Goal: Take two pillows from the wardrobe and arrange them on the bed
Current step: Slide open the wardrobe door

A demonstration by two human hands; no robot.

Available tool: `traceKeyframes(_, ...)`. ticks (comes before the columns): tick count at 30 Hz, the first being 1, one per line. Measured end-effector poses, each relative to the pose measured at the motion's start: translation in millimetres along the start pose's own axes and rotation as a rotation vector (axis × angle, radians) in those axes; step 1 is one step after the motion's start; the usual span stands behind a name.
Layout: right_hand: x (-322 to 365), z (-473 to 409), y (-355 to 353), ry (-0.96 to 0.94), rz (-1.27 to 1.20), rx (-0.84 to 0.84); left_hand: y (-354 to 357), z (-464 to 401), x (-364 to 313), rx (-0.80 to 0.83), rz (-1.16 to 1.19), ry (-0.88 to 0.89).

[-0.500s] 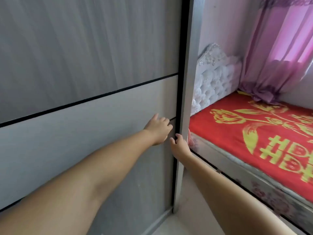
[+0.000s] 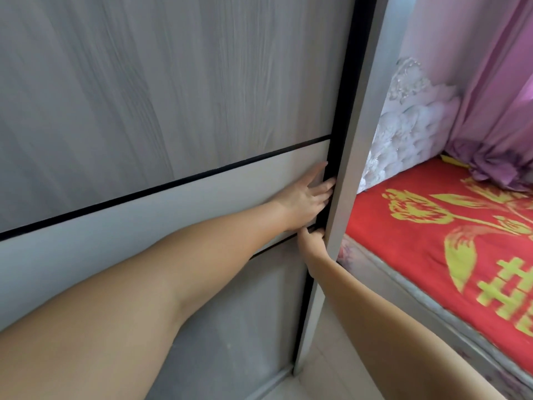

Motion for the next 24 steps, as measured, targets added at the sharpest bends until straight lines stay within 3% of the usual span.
traceKeyframes(4, 6, 2, -5, -0.069, 0.045, 0.039, -2, -9, 0, 0.033, 0.114, -0.021)
traceKeyframes(11, 3, 33, 10, -0.087, 0.035, 0.166, -5, 7, -7, 0.067, 0.051, -0.093)
traceKeyframes(24, 8, 161, 101, -0.244, 0.443, 0.279, 3, 179, -2, 0.112, 0.135, -0.213)
Point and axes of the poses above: each hand's wrist, its own z-axis away from the middle knuckle, its own y-axis out of the palm, x = y × z, the point moved 9 cm from there along -z, towards the middle knuckle, and after that the axes turned 3 degrees about z, right-handed, at the moved point
